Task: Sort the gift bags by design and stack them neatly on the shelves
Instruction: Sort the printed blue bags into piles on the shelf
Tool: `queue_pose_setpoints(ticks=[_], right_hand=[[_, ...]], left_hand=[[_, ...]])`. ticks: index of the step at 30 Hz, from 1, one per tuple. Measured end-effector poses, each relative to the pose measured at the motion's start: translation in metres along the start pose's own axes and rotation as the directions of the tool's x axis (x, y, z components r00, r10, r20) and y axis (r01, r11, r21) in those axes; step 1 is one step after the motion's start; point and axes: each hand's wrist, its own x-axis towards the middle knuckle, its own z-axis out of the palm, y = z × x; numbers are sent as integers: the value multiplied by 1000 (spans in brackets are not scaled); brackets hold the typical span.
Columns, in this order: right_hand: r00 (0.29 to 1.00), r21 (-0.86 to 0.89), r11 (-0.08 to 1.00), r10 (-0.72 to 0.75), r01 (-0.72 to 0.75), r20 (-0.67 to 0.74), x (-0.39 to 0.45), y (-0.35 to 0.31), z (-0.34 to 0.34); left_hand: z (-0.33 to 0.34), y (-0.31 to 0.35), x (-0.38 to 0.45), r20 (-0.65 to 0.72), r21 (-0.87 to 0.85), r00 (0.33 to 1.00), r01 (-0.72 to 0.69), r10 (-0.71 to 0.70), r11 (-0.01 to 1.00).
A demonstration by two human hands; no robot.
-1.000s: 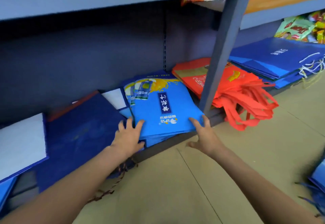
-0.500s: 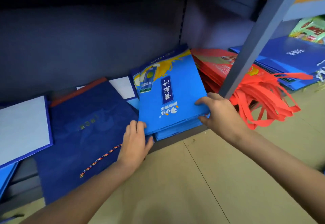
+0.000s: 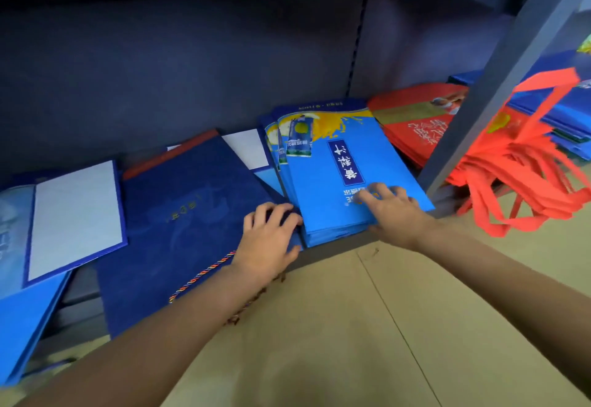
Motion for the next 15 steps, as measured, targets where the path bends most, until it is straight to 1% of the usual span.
queue_pose_setpoints(ticks=[2, 3, 4, 5, 6, 7, 8, 10, 11, 14, 15], right_hand=[[1000, 38, 999, 32, -32, 1, 1, -4, -7], [998, 39, 999, 33, -31, -50, -1, -6, -10], [991, 58, 998, 29, -22, -133, -3, -11, -12], [975, 108, 994, 21, 3, -220, -4, -20, -14], [963, 180, 983, 12, 38, -269, -6, -32, -16], [959, 258, 963, -7, 83, -284, -5, -46, -18], [963, 303, 944, -46, 129, -266, -4, -62, -21], [964, 336, 915, -155, 223, -217, 2, -96, -24], [957, 353, 898, -197, 263, -214, 6, -113, -26], [931, 383, 851, -298, 359, -210, 21, -169, -28], [924, 390, 838, -329, 381, -196, 27, -188, -27]], left_hand=[[-6, -13, -9, 17, 42, 1000, 16, -17, 999], [-8, -19, -16, 7, 28, 1000, 18, -19, 999], [-10, -26, -24, -31, 14, 1000, 4, -4, 1000], [-11, -32, -33, -62, 16, 998, -13, 14, 1000], [-12, -38, -43, -98, 31, 995, -22, 25, 999], [-14, -46, -52, -118, 45, 993, -14, 20, 999], [-17, -53, -62, -129, 46, 992, 11, -5, 999], [-23, -72, -85, -153, 21, 984, 99, -94, 995], [-25, -85, -97, -163, 28, 978, 138, -132, 990], [-28, -135, -142, -172, 148, 972, 188, -162, 971], [-30, -151, -157, -135, 177, 970, 224, -202, 958]])
